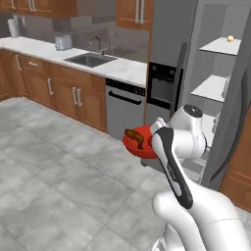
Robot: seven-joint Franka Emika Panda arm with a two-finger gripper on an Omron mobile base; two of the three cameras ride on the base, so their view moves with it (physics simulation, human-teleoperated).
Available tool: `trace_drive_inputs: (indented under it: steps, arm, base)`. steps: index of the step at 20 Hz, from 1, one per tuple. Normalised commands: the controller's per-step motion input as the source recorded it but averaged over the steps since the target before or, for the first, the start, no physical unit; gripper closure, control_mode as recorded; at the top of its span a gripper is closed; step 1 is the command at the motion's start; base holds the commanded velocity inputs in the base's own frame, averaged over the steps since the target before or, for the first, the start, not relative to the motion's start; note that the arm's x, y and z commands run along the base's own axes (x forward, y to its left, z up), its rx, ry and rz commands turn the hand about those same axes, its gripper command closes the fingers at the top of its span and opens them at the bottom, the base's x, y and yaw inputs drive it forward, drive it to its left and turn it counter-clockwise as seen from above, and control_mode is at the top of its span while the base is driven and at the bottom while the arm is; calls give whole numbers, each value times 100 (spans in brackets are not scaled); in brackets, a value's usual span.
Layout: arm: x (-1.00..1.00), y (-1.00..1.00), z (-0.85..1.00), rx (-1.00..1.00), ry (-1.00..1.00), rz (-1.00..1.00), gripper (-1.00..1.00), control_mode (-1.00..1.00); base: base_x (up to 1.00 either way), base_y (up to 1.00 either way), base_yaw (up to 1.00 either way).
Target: Pick the chicken drumstick and tomato from their plates and place them in the bowl. Then put the bowl in the fridge.
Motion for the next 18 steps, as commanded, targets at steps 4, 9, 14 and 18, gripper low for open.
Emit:
trace_drive_inputs:
  steps: [4, 9, 14, 18]
  arm:
    - [0, 0, 0, 0, 0, 0, 100, 100]
    - [0, 0, 0, 0, 0, 0, 100, 100]
    - [0, 0, 0, 0, 0, 0, 100, 100]
    - [0, 0, 0, 0, 0, 0, 100, 100]
  base:
    - [48, 20, -52]
    - [63, 36, -33]
    - [63, 38, -30]
    - [60, 38, -30]
